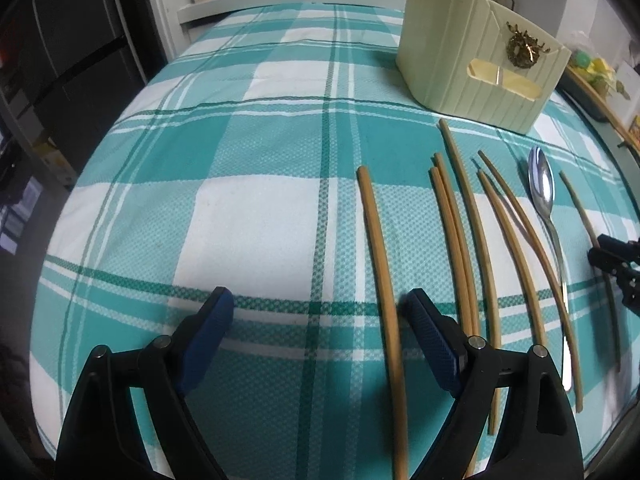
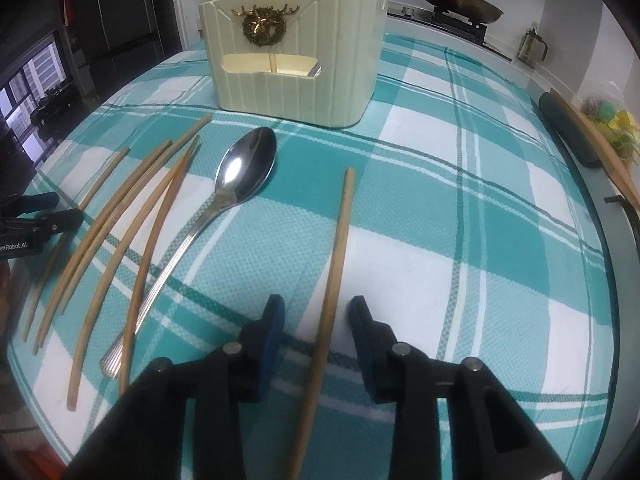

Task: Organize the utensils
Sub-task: 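Grasp a single wooden chopstick with the right tool while the left tool grasps another chopstick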

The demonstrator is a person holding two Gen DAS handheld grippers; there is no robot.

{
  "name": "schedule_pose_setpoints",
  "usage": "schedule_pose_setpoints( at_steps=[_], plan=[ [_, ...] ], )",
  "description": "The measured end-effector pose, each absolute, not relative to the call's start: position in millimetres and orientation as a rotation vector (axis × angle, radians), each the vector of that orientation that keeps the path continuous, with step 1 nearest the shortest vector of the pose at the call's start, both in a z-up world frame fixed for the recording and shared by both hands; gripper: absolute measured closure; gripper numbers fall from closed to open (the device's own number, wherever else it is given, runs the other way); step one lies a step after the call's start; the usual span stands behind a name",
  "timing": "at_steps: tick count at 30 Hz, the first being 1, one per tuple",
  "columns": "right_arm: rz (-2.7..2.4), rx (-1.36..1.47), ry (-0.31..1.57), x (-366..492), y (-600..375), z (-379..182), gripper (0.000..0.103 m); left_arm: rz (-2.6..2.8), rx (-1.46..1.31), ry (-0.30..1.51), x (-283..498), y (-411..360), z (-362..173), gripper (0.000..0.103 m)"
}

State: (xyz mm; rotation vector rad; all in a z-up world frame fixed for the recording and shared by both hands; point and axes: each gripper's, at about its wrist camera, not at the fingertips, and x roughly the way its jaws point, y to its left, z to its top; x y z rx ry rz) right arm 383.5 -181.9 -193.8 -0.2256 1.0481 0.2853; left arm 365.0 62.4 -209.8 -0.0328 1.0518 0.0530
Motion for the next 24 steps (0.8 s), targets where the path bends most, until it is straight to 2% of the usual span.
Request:
schedule_pose_setpoints(
  at_steps=[4,9,15,18,21,23,24],
  plan=[
    [0.296,-0.239,1.043,404.1,-177.4,-194.8,0.08,0.023,-0.015,1.061,382.7,57.6,-209.5,0.018],
    [0.321,-0.256,1.058,432.9,-168.2,-196.3,0.084,0.004,-0.01,1.077,402.4,58.9,-209.0,0.02],
    [0.318,-0.235,1.083,464.4,-162.8,-197.2,0.084,-0.016,0.005,1.089,409.7,56.0,-207.7,0.028],
    [0.313,-0.225,1.092,475.6,-160.7,-197.4,0.084,-0.031,0.009,1.082,410.3,53.8,-206.3,0.036],
    [0.302,-0.248,1.089,478.9,-155.6,-197.8,0.085,-0.058,0.008,1.064,414.9,51.5,-205.0,0.049],
    [0.295,-0.25,1.084,480.6,-154.1,-197.8,0.087,-0.072,0.011,1.053,419.7,51.3,-203.7,0.064],
    [0.29,-0.245,1.082,481.9,-154.0,-197.9,0.09,-0.08,0.009,1.048,421.7,51.9,-203.3,0.067]
  ],
)
